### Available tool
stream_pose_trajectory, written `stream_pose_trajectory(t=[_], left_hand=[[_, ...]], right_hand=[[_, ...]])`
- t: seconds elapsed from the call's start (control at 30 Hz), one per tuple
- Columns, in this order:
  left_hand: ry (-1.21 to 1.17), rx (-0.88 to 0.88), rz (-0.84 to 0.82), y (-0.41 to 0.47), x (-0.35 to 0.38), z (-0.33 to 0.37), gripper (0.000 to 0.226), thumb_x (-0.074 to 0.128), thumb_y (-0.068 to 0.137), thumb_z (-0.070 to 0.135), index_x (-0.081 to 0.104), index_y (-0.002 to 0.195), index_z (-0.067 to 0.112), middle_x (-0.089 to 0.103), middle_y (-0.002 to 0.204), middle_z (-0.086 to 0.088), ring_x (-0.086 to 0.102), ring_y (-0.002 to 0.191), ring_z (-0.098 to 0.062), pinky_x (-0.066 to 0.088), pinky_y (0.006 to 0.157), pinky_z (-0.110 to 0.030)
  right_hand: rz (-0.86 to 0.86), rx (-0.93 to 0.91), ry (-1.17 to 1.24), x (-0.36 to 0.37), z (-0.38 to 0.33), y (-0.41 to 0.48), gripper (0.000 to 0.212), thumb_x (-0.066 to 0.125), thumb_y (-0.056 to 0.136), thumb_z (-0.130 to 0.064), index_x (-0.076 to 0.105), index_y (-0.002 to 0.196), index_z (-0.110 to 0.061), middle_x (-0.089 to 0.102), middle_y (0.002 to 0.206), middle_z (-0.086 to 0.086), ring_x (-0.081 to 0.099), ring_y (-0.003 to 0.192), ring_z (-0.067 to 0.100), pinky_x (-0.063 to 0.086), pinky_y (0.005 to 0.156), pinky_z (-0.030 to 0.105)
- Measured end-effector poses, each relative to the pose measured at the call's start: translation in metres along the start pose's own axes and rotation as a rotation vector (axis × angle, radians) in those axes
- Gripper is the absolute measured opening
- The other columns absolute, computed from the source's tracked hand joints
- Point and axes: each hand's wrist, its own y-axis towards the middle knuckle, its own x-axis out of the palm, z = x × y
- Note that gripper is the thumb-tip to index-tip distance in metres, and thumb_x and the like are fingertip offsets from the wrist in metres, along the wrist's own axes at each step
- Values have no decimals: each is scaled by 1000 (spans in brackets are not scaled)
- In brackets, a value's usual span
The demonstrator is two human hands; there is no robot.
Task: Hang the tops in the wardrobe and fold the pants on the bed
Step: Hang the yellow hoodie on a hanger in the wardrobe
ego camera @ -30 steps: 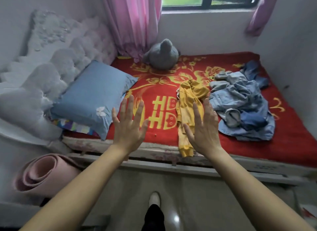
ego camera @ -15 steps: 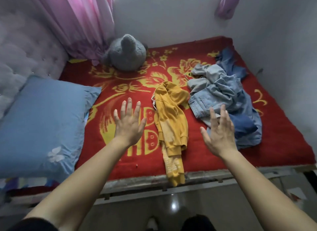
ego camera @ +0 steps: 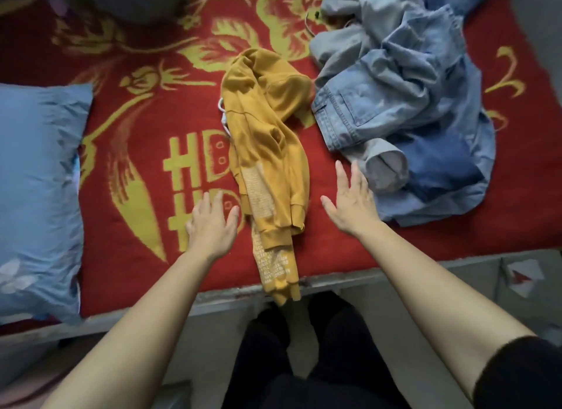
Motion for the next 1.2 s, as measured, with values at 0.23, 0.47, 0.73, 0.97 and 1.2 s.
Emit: stream_pose_trajectory(t=[0.23, 0.47, 0.73, 0.97, 1.2], left_hand=[[-276, -84, -159, 120, 74, -10, 66, 33, 102, 49, 22, 154, 11, 28, 159, -11, 27, 145, -28, 23, 118, -43], [-559, -235, -193, 197, 139, -16, 65, 58, 89, 48, 39, 140, 13, 54, 126, 2, 54, 114, -19, 45, 101, -36], [-496, -91, -232, 163, 158, -44, 39, 49, 82, 41, 62, 116, 28, 67, 120, 3, 59, 111, -24, 45, 99, -36], [-297, -162, -577, 110, 156, -89, 22, 50, 73, 22, 69, 79, 12, 73, 87, -4, 66, 84, -27, 55, 82, -40], [-188, -116, -308, 153, 135, -86, 28, 44, 79, 6, 63, 98, 13, 67, 110, -11, 59, 103, -34, 50, 88, -42]], right_hand=[[-132, 29, 200, 95, 0, 76, 96, 55, 93, -48, -16, 155, -30, 10, 162, 20, 21, 147, 38, 27, 116, 52], [-44, 39, 243, 163, -18, 117, 91, 57, 88, -18, 0, 159, -30, 49, 137, 14, 54, 119, 36, 42, 98, 42], [-337, -1, 195, 178, -17, 79, 67, 62, 82, -25, 43, 146, -31, 62, 133, 8, 56, 119, 33, 43, 98, 34], [-922, 15, 102, 142, -27, 74, 26, 66, 86, -33, 68, 112, -36, 69, 98, 0, 65, 92, 20, 55, 82, 32], [-254, -103, 198, 139, -52, 133, 45, 55, 94, -45, 55, 133, -23, 52, 125, 10, 59, 113, 26, 45, 101, 41]])
